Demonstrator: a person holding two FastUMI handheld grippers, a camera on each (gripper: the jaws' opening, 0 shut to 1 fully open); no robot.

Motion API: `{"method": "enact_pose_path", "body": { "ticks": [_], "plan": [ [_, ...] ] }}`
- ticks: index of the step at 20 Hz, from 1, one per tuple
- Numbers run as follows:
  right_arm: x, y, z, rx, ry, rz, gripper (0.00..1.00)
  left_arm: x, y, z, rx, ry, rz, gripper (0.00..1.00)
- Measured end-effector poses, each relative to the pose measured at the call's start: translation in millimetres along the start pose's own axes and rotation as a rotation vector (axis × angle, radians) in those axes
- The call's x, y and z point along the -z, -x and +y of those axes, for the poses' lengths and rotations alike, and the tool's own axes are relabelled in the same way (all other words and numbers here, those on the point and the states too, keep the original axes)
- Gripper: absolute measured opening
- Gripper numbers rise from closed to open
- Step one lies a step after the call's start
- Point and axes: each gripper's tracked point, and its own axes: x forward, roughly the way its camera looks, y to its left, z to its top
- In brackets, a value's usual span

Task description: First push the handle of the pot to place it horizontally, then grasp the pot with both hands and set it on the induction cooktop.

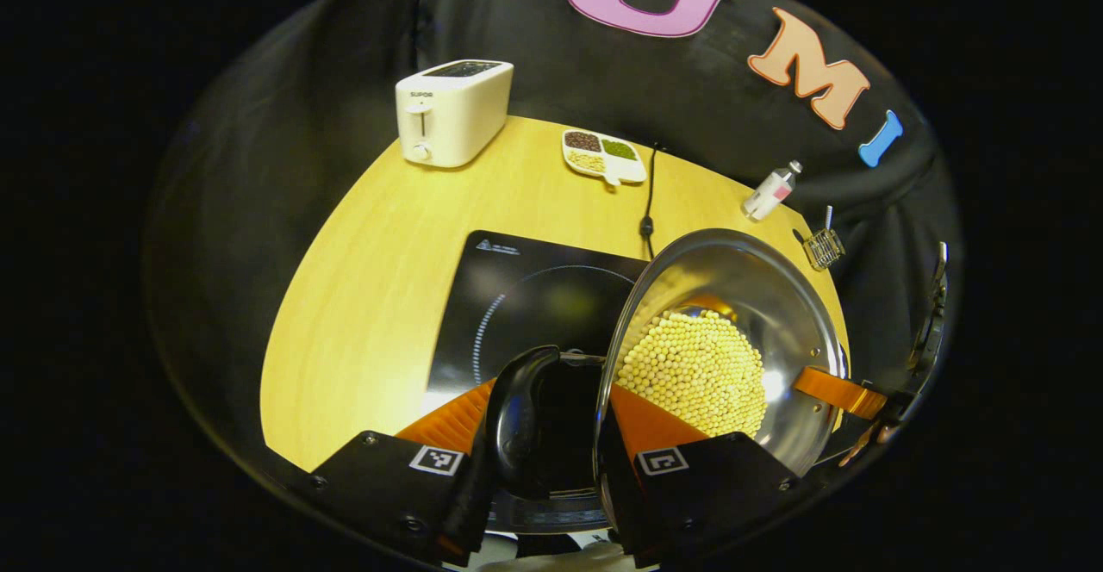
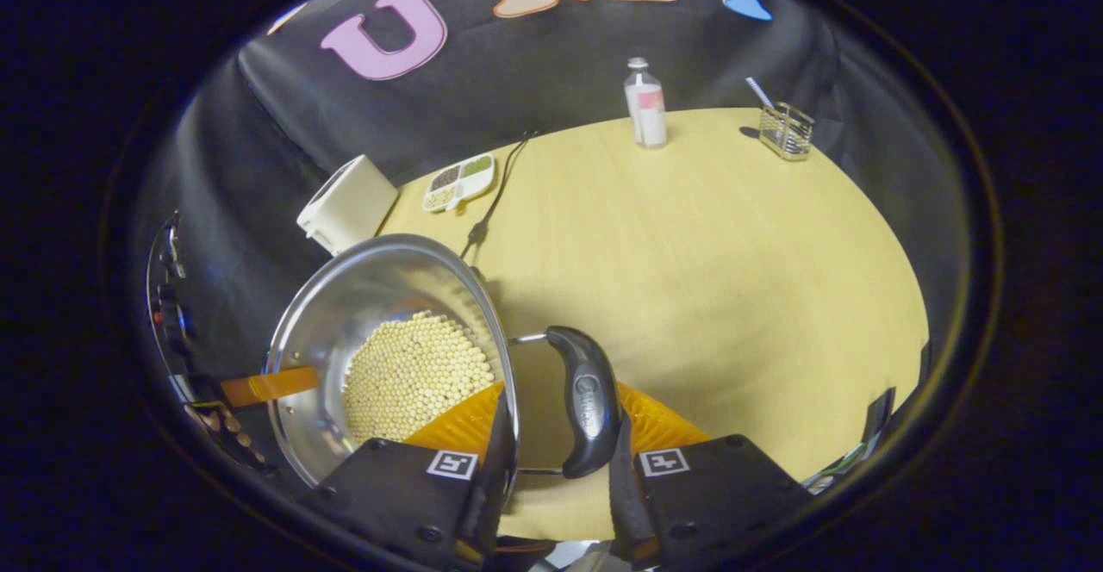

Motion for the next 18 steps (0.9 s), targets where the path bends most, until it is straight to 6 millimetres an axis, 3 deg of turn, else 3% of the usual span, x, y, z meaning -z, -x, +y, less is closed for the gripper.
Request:
{"method": "enact_pose_path", "body": {
  "ticks": [2,3,7,9,11,13,14,18],
  "plan": [
    [4,-9,16,-0.002,-0.002,0.004,0.48,-6,-2,18,-0.006,0.001,0.001,0.61],
    [5,-14,24,-0.002,-0.002,0.005,0.53,-9,-4,25,-0.008,-0.004,0.001,0.59],
    [9,-31,46,0.005,-0.009,0.013,0.48,-18,-14,49,-0.013,-0.016,0.01,0.59],
    [12,-40,53,0.011,-0.014,0.021,0.53,-21,-20,57,-0.013,-0.024,0.019,0.59],
    [13,-48,55,0.018,-0.02,0.023,0.48,-22,-25,60,-0.012,-0.029,0.026,0.59],
    [13,-54,57,0.023,-0.02,0.027,0.53,-24,-32,64,-0.011,-0.027,0.032,0.59],
    [13,-57,57,0.025,-0.018,0.027,0.48,-24,-36,65,-0.008,-0.021,0.032,0.59],
    [12,-62,56,0.027,-0.024,0.032,0.48,-24,-39,66,-0.004,-0.014,0.042,0.59]
  ]
}}
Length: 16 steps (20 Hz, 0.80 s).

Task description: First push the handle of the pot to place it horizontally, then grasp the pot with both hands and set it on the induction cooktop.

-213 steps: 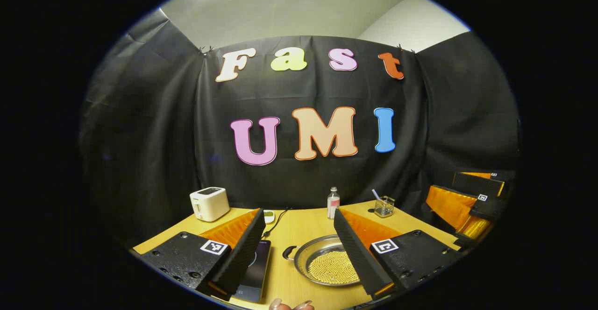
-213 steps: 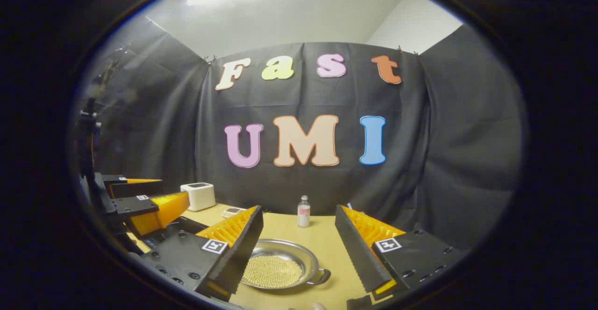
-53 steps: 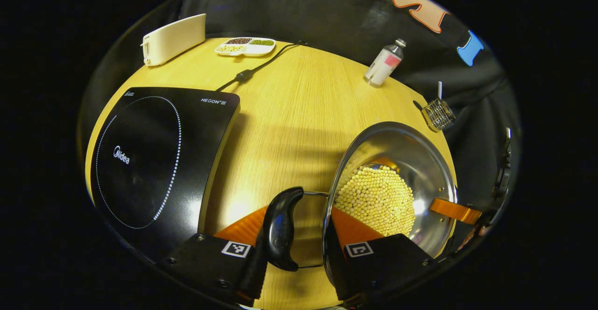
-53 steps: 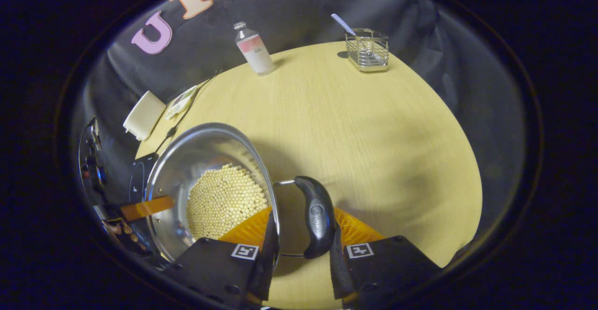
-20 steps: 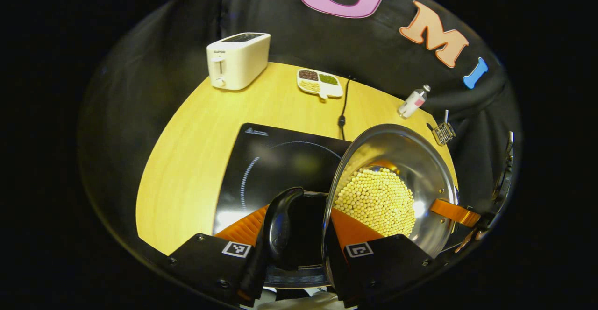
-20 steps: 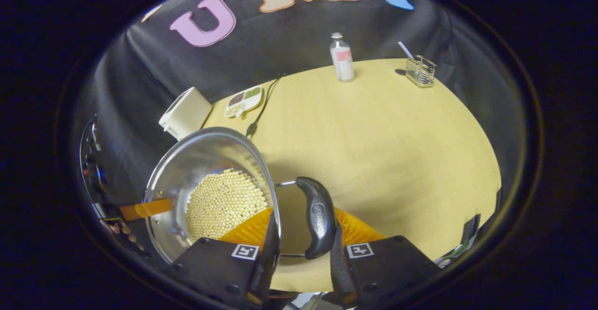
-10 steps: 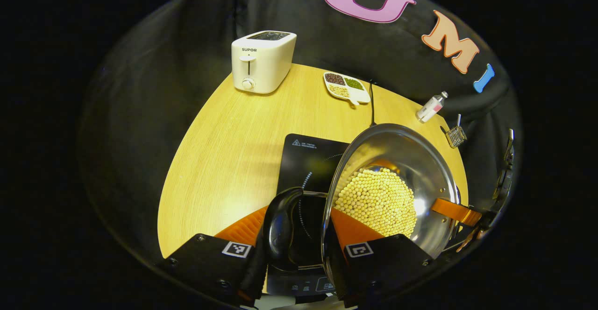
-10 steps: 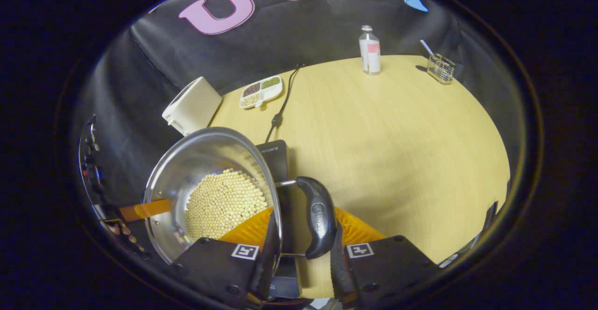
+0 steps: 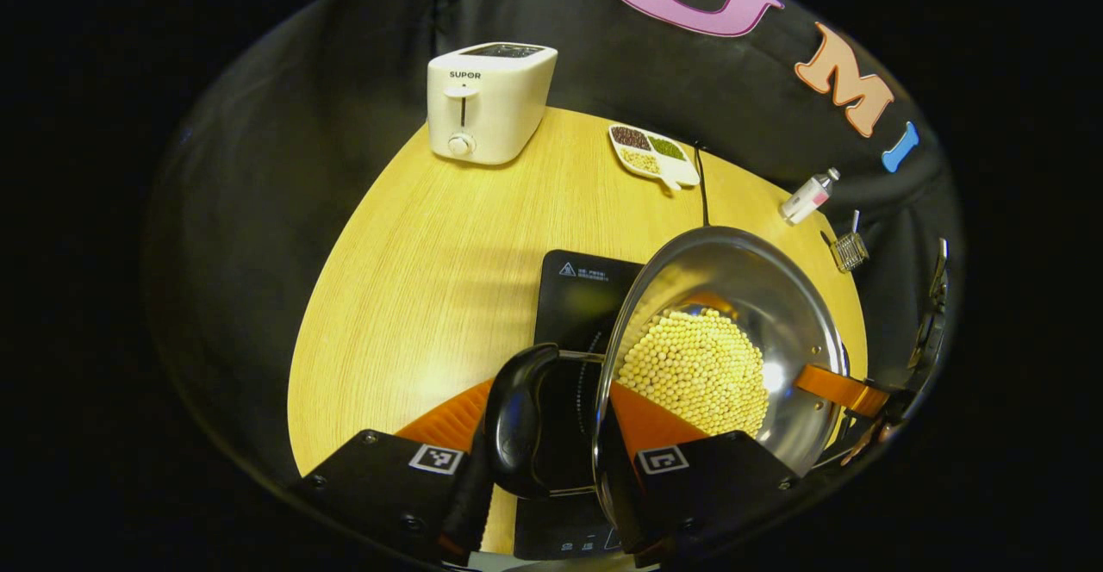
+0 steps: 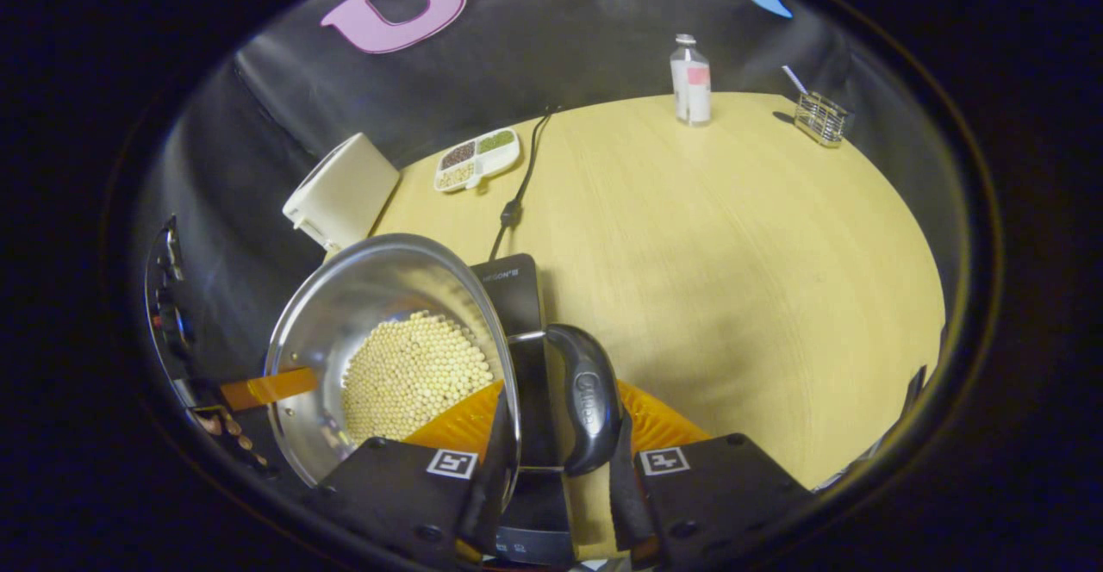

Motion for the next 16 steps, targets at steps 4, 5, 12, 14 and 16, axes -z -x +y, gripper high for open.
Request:
{"method": "enact_pose_path", "body": {
  "ticks": [4,5,12,14,16],
  "plan": [
    [-0.5,0.3,-1.7,0.003,0.0,-0.002,0.48,2.6,-1.8,0.8,0.019,0.023,0.0,0.59],
    [-0.3,0.2,-0.7,0.003,0.003,-0.003,0.48,5.5,-3.3,0.5,0.03,0.038,0.002,0.59],
    [2.0,1.6,-0.6,0.013,-0.005,0.0,0.48,4.1,-5.9,1.2,0.055,0.031,-0.003,0.58],
    [2.7,0.8,0.5,0.012,-0.005,0.002,0.48,4.6,-5.8,3.0,0.056,0.027,-0.006,0.59],
    [2.8,2.1,-0.4,0.011,0.001,-0.002,0.48,4.5,-5.2,2.9,0.057,0.024,-0.006,0.61]
  ]
}}
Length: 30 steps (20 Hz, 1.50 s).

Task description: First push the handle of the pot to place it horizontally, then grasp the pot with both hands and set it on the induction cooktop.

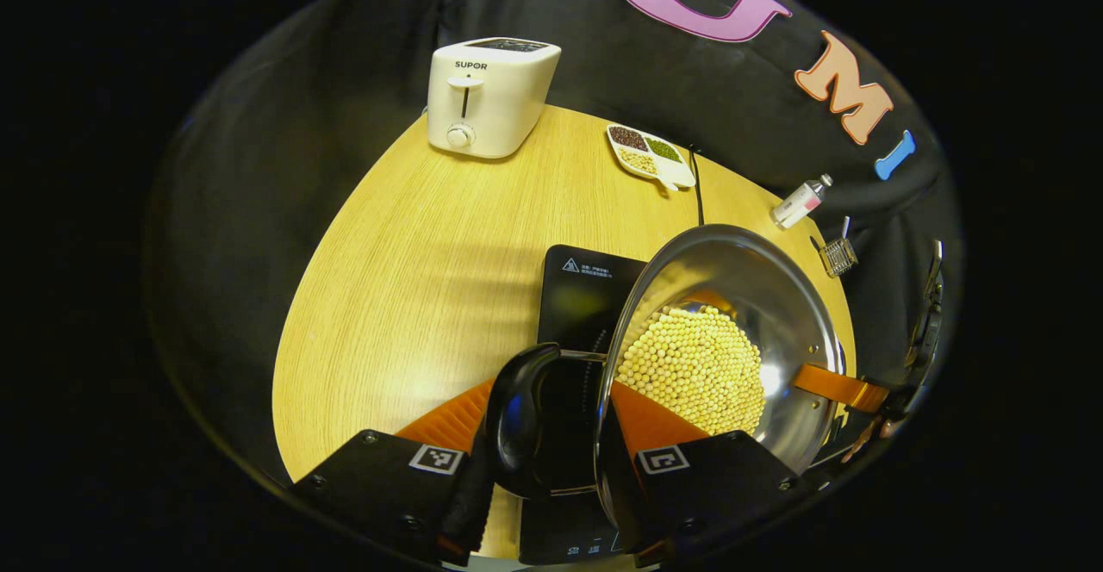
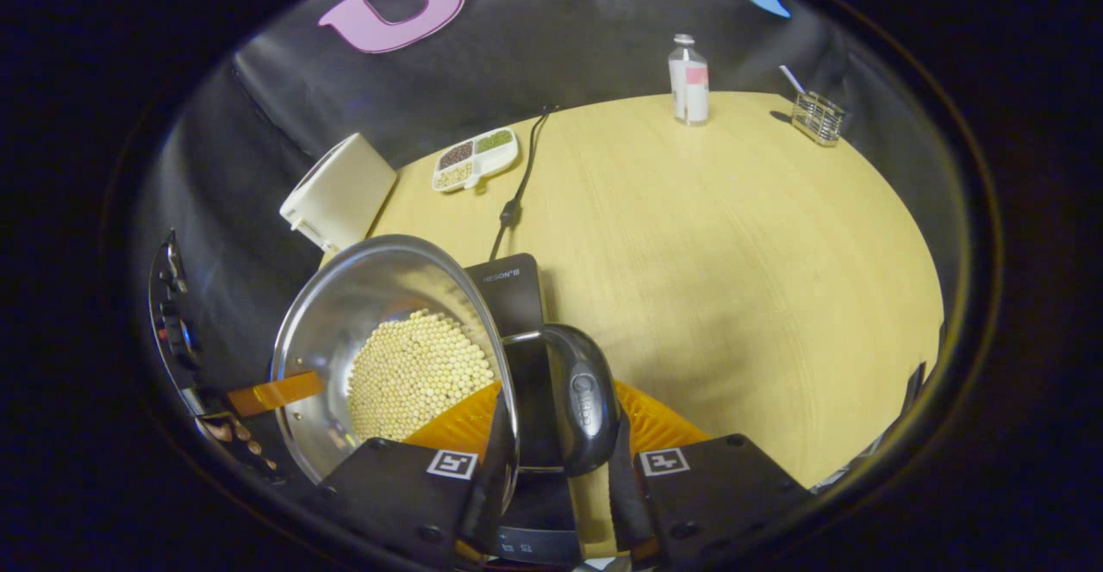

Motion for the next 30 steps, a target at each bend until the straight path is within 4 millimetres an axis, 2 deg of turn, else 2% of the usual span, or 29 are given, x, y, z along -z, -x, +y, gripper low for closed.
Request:
{"method": "enact_pose_path", "body": {
  "ticks": [1,2,5,7,8,11,14,16,17,18,19,20,21,26,29,30],
  "plan": [
    [0,-1,0,-0.001,-0.001,0.0,0.48,1,0,0,0.0,-0.002,0.001,0.6],
    [-1,-1,1,-0.002,-0.005,-0.002,0.53,1,0,0,-0.002,-0.006,0.002,0.58],
    [-1,-1,0,-0.001,0.001,-0.004,0.48,1,-1,1,-0.008,-0.023,-0.003,0.62],
    [-1,-2,-1,0.001,0.002,-0.002,0.55,1,0,1,-0.007,-0.021,-0.003,0.64],
    [-2,-2,0,0.002,0.0,-0.005,0.53,1,1,0,-0.008,-0.021,-0.002,0.63],
    [-3,-2,1,-0.007,-0.006,-0.009,0.58,2,2,1,-0.008,-0.028,-0.001,0.66],
    [-5,-4,6,-0.022,-0.017,-0.007,0.56,4,-1,0,-0.017,-0.051,0.006,0.66],
    [-5,-4,7,-0.026,-0.008,-0.011,0.67,5,-2,-1,-0.028,-0.061,0.012,0.69],
    [-4,-4,7,-0.026,-0.003,-0.009,0.78,5,-3,-3,-0.023,-0.065,0.008,0.77],
    [-3,-4,6,-0.027,0.0,-0.006,0.84,5,-3,-5,-0.023,-0.066,0.007,0.8],
    [-4,-5,8,-0.033,-0.001,-0.01,0.92,3,-2,-6,-0.019,-0.07,-0.001,0.77],
    [-5,-4,10,-0.042,-0.006,-0.018,0.94,1,-9,-9,-0.013,-0.074,-0.01,0.89],
    [-6,-5,11,-0.045,-0.006,-0.022,0.96,-1,-4,-7,-0.017,-0.083,-0.017,1.0],
    [-7,-2,13,-0.061,0.015,-0.03,0.95,-12,3,-14,-0.013,-0.129,-0.054,0.98],
    [-17,6,14,-0.073,0.029,-0.083,0.95,-20,12,-14,-0.027,-0.143,-0.103,0.99],
    [-20,10,13,-0.071,0.043,-0.105,0.99,-26,16,-12,-0.035,-0.155,-0.13,0.98]
  ]
}}
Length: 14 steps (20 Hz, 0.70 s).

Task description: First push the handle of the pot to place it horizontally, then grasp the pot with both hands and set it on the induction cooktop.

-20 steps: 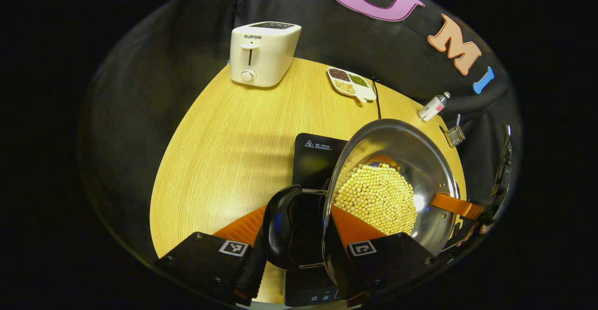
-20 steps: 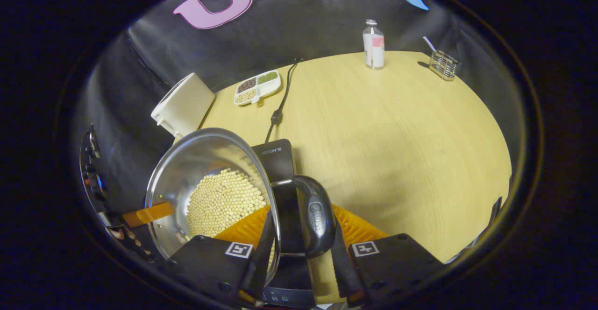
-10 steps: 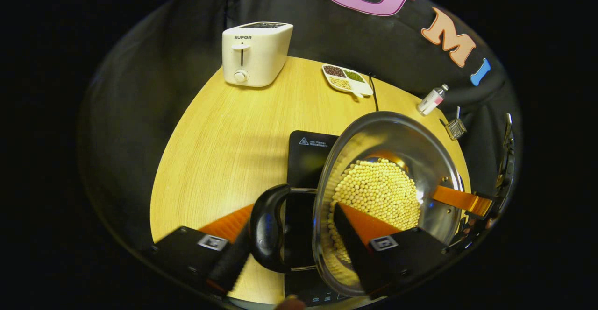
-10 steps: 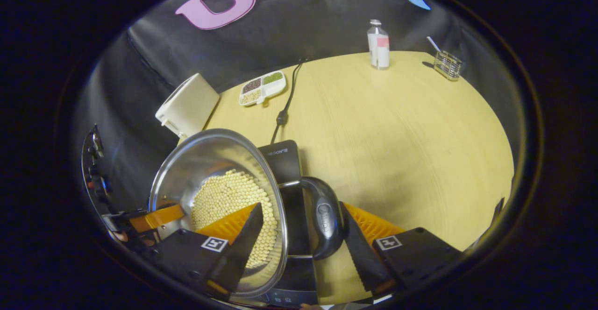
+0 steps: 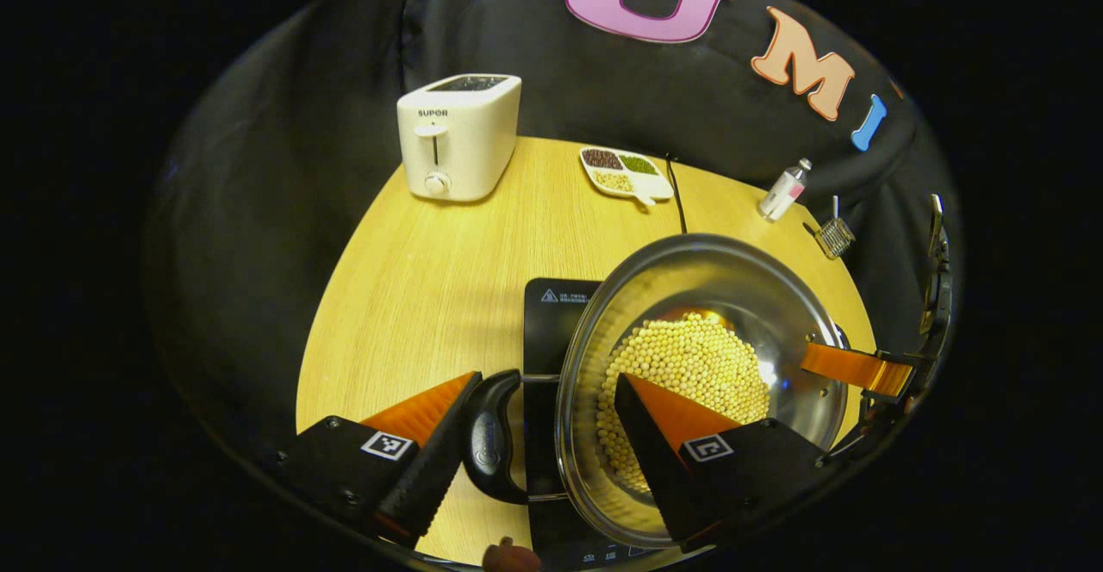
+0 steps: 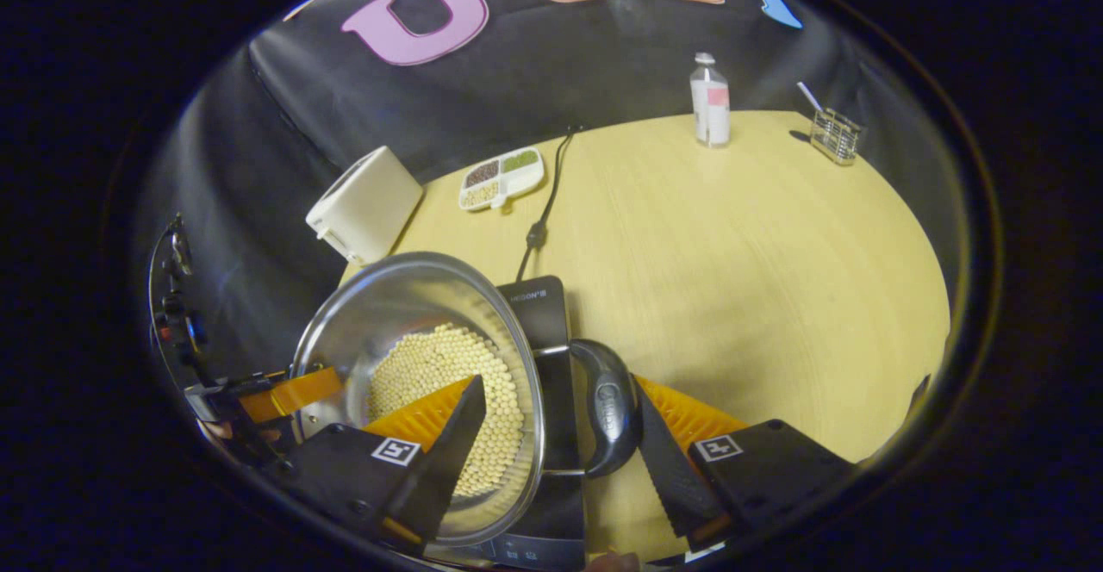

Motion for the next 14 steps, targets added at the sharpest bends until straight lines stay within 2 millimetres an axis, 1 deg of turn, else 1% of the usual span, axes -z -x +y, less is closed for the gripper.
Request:
{"method": "enact_pose_path", "body": {
  "ticks": [1,2,3,4,5,6,7,8,9,10,12,13,14],
  "plan": [
    [-6,5,0,-0.001,0.013,-0.026,0.94,-7,3,3,-0.016,-0.016,-0.039,0.98],
    [-12,9,0,-0.003,0.02,-0.056,0.94,-18,6,8,-0.041,-0.036,-0.084,0.99],
    [-18,14,2,-0.011,0.023,-0.089,0.99,-29,14,12,-0.068,-0.058,-0.139,0.98],
    [-25,20,4,-0.016,0.027,-0.118,0.99,-42,23,15,-0.09,-0.081,-0.193,0.98],
    [-33,26,6,-0.023,0.035,-0.152,0.94,-53,32,12,-0.099,-0.106,-0.244,0.98],
    [-41,34,9,-0.03,0.048,-0.187,0.94,-64,42,6,-0.099,-0.128,-0.292,0.98],
    [-50,43,14,-0.047,0.065,-0.23,0.94,-72,53,-1,-0.093,-0.151,-0.344,1.0],
    [-62,55,22,-0.072,0.082,-0.288,0.99,-84,66,-11,-0.081,-0.171,-0.407,0.98],
    [-71,68,30,-0.095,0.104,-0.345,0.94,-94,77,-21,-0.063,-0.187,-0.469,0.98],
    [-82,81,38,-0.116,0.129,-0.4,0.99,-104,89,-31,-0.051,-0.197,-0.521,0.97],
    [-95,108,49,-0.137,0.175,-0.496,0.99,-116,116,-46,-0.039,-0.197,-0.609,0.97],
    [-100,122,51,-0.146,0.188,-0.539,0.94,-122,130,-52,-0.041,-0.196,-0.655,0.95],
    [-104,134,55,-0.152,0.193,-0.574,0.94,-126,143,-55,-0.049,-0.188,-0.696,0.95]
  ]
}}
